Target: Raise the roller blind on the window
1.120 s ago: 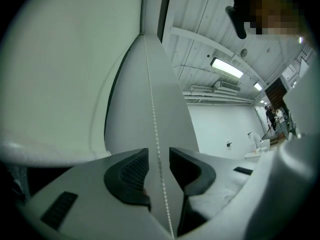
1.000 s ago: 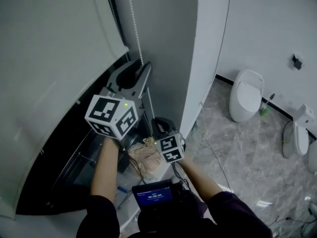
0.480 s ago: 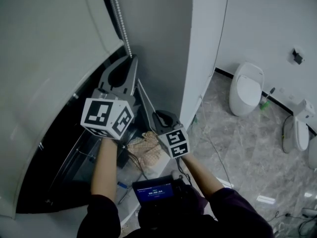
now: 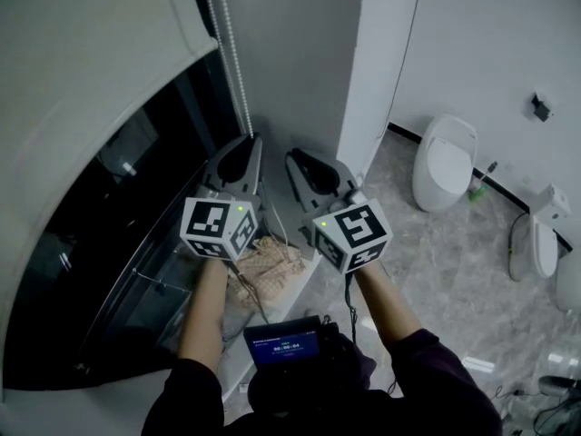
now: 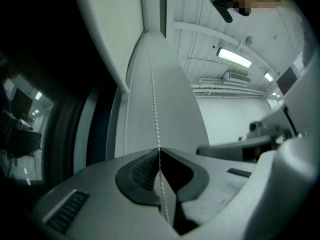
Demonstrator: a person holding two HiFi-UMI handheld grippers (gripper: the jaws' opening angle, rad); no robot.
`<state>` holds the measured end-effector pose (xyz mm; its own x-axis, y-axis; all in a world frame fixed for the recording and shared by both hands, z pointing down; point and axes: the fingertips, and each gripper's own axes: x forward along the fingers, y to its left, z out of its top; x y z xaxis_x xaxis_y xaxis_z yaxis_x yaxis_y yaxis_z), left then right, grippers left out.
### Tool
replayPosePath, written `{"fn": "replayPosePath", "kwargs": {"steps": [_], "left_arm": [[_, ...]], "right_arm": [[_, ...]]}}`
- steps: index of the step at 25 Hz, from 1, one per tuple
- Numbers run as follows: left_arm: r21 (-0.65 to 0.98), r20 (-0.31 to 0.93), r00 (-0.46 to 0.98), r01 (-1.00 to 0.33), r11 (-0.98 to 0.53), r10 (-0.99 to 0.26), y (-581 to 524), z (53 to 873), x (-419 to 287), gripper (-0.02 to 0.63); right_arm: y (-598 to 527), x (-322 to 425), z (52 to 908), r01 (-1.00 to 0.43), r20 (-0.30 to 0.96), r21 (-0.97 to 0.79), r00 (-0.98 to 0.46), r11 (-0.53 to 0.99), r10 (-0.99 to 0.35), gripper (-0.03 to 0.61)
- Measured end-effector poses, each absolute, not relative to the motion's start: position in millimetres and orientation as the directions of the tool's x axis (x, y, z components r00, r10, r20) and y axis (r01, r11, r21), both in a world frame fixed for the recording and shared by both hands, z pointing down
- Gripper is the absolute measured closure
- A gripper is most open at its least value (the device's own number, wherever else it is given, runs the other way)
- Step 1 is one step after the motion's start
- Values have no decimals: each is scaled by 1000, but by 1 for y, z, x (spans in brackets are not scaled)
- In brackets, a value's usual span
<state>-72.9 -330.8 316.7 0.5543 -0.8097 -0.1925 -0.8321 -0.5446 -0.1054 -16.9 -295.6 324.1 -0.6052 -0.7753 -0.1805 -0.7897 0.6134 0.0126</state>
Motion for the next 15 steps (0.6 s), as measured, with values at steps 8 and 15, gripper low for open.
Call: {"fn": "replayPosePath", "kwargs": {"steps": [8,15], "left_arm": [[-83,-93,546,-837,-540,-832,-325,384,-67,597],[-1,66,565,-824,-567,-822,-319,474,-63,597]], "right_arm": [[-283,-47,203,-704,-316,89,-691,704,-650,488],[-297,-63,165,-723,-347,173,-680,669,-646,488]]}}
